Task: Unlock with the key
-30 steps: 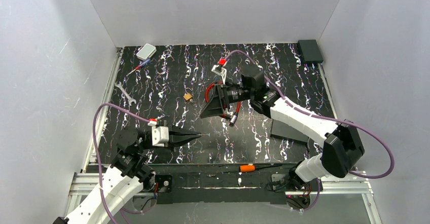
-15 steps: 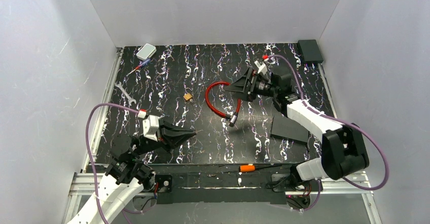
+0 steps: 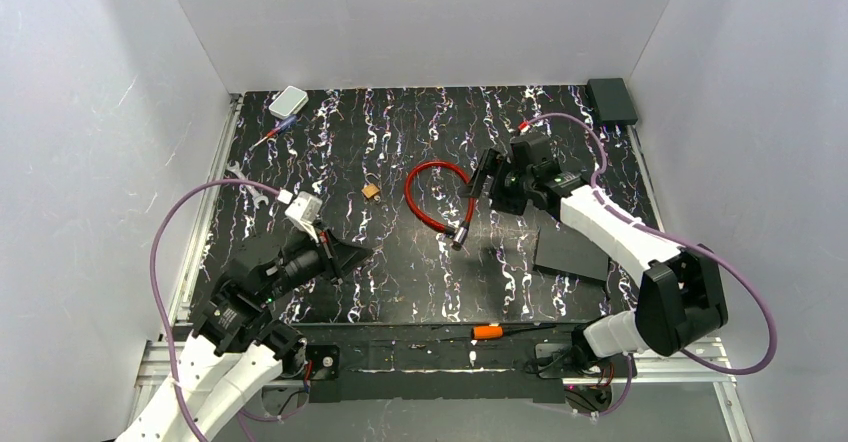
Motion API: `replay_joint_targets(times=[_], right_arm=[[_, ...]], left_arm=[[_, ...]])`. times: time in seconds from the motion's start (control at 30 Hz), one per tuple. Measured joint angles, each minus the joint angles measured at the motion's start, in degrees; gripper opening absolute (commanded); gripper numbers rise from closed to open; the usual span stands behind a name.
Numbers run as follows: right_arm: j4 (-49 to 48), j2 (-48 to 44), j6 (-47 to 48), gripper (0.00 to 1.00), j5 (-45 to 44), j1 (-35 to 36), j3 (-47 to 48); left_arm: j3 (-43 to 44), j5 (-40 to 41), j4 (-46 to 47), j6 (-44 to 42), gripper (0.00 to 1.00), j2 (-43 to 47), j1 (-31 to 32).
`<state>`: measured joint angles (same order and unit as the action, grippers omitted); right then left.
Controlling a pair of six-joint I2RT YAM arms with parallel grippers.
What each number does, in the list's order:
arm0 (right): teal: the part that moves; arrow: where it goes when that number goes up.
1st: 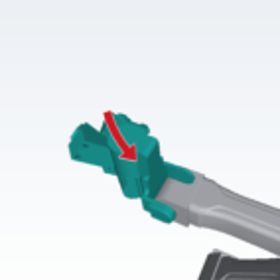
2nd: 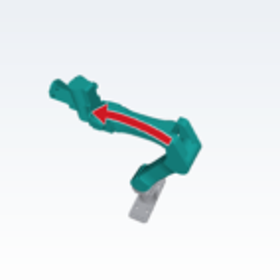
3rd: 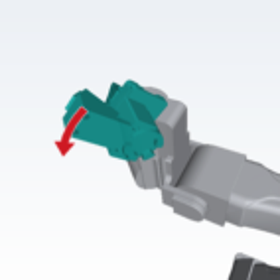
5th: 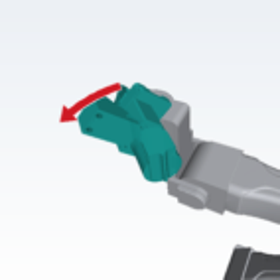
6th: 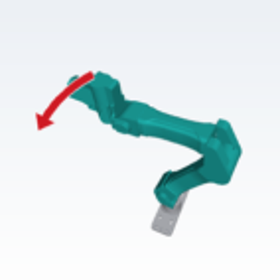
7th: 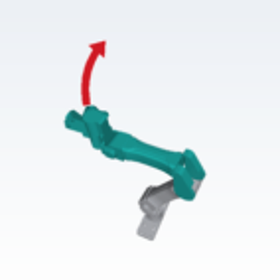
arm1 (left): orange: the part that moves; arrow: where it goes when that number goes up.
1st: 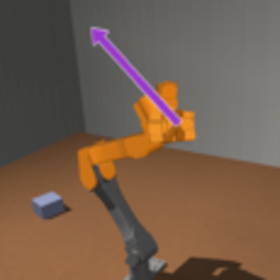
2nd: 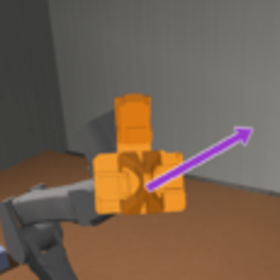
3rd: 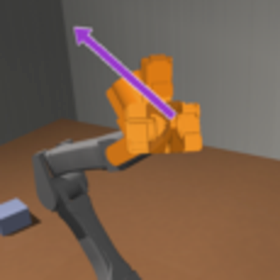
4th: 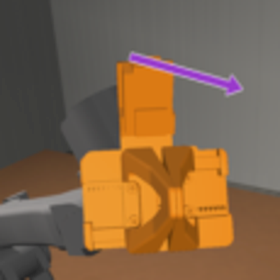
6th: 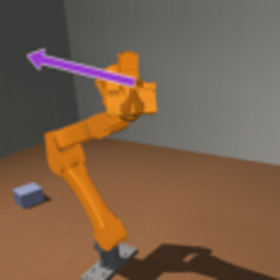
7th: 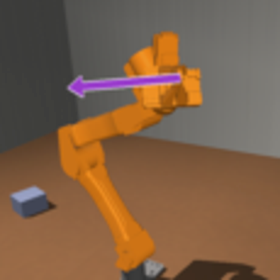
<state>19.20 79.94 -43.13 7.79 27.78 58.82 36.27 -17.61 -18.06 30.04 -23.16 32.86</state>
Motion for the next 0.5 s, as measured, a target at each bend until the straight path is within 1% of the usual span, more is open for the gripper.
replay_joint_targets(times=[0.13,0.23,0.33,0.5], right_arm=[[7.66,2.49,0.48,0.92,-9.37,3.6,2.0],[10.94,5.24,-0.65,0.92,-14.84,7.14,4.06],[12.5,7.11,-3.06,0.92,-18.49,9.83,4.55],[15.32,10.39,-6.27,0.93,-22.42,11.11,6.56]], left_arm=[[0.07,0.69,-4.82,1.93,0.0,-1.42,0.0],[1.22,0.72,-8.53,1.98,0.0,-2.16,0.0],[3.08,0.74,-11.23,0.9,0.0,-2.74,0.0],[3.78,1.0,-13.72,-0.41,0.0,-2.78,0.0]])
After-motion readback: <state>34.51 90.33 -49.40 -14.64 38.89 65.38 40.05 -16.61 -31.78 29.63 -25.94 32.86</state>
